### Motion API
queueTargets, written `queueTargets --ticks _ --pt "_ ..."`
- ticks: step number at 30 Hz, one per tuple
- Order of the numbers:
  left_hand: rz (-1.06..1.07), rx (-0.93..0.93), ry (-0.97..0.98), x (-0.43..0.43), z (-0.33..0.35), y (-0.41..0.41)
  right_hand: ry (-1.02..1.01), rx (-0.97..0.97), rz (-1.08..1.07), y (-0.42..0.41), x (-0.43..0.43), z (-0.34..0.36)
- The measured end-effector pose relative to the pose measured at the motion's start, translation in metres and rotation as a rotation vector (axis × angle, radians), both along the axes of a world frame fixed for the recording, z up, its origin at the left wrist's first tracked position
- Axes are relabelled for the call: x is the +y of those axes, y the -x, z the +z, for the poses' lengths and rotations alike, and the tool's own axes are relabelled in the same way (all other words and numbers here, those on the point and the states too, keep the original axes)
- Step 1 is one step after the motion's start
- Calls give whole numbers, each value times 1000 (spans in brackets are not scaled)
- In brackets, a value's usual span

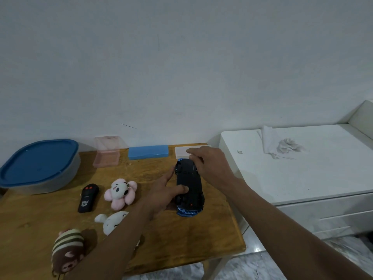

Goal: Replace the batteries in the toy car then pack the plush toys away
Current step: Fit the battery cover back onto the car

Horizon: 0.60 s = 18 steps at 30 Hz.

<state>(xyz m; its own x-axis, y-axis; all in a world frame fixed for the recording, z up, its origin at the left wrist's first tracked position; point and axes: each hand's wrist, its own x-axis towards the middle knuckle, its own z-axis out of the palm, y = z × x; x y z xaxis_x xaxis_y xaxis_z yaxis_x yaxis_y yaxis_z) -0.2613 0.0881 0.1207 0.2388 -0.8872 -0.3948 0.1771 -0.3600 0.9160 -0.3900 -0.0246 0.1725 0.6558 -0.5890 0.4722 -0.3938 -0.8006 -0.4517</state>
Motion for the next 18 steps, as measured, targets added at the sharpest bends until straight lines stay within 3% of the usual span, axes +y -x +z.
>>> queueTargets --ticks 18 --pt "18 38 11 4 -2 -1 -48 228 22 -1 3 10"
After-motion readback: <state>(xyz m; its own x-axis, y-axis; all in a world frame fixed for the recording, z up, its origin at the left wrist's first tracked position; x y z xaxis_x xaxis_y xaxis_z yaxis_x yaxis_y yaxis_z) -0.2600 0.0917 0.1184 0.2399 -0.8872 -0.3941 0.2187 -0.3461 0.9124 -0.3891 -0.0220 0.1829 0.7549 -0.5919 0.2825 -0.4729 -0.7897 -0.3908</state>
